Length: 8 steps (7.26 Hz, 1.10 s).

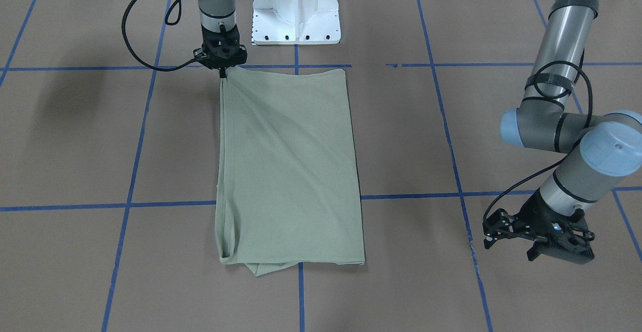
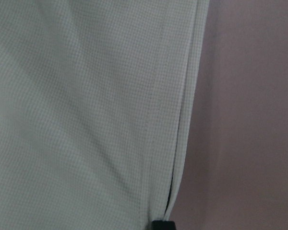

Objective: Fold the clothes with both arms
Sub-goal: 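Release the shirt and lift the right gripper away, then move the left gripper to the shirt's near corner while the right gripper hovers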

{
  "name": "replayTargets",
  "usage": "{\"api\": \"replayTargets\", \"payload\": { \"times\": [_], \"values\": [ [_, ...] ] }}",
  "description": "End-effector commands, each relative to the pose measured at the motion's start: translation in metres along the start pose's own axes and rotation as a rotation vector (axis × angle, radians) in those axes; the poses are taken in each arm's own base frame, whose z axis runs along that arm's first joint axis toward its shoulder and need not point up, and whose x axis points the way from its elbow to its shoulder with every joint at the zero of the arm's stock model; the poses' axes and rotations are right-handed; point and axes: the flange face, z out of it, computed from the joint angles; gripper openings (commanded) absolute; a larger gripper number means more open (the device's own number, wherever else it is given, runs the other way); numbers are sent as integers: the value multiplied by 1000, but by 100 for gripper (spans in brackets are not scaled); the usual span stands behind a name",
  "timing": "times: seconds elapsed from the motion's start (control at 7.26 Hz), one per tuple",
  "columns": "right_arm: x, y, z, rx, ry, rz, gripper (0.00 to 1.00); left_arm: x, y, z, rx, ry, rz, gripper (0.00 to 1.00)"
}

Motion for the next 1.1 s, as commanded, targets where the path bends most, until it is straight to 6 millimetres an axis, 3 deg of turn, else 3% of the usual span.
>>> {"api": "replayTargets", "payload": {
  "times": [0.0, 0.14, 0.28, 0.41, 0.55, 0.69, 0.96],
  "values": [
    [-20, 25, 6, 15, 0, 92, 99, 1, 0, 0, 1, 1, 1, 100],
    [-17, 9, 0, 45, -11, 97, 100, 3, -1, -2, 5, 4, -6, 100],
    [-5, -31, -24, 107, -96, 75, 100, 13, -4, -8, 18, 17, -32, 100],
    [14, -67, -37, 119, -171, 97, 100, 28, 11, -15, 23, 45, -93, 100],
    [36, -97, -58, 117, -273, 142, 100, 68, 42, -20, 11, 103, -181, 100],
    [48, -112, -72, 147, -324, 211, 100, 105, 65, -35, 5, 163, -272, 100],
    [58, -123, -83, 180, -421, 358, 100, 204, 146, -67, -53, 294, -433, 100]
  ]
}}
